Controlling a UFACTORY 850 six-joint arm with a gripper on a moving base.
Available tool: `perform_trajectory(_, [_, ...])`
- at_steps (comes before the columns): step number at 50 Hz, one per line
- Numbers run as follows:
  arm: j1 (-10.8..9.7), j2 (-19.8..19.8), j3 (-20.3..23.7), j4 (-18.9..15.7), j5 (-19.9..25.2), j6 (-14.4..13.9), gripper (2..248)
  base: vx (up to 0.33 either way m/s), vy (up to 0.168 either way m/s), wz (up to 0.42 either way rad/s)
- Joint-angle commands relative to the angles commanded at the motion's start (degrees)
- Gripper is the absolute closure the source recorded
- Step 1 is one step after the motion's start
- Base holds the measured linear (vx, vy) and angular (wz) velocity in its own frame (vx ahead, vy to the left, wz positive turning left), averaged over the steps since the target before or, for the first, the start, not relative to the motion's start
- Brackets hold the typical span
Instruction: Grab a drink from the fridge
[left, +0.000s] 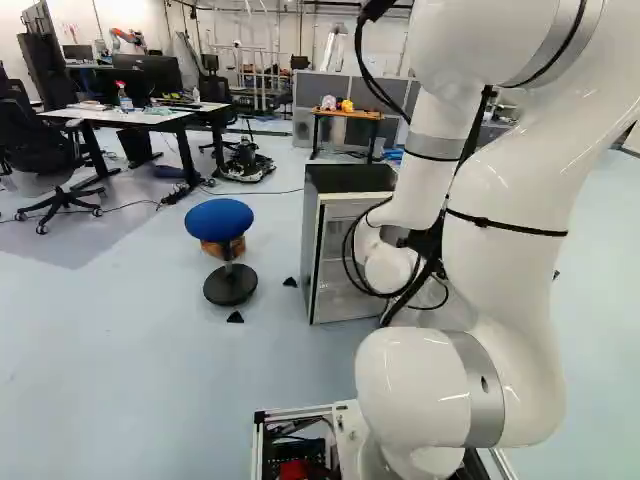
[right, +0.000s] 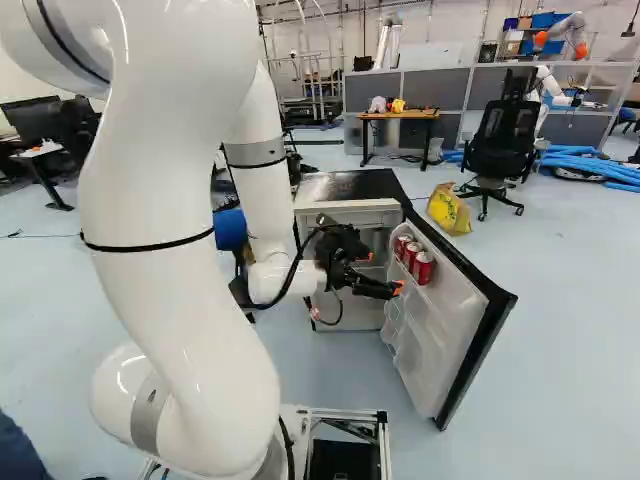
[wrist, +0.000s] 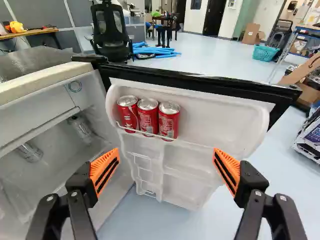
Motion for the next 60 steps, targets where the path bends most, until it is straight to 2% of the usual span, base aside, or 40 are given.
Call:
perform_trajectory(33, [3.3, -1.2, -1.7, 7.8, -1.6, 0.0, 3, 0.0, 0.0, 0.0])
perform_trajectory(60, [4.0, -3.9, -5.6, 14.5, -3.2, 0.0, 3, 0.0, 0.0, 0.0])
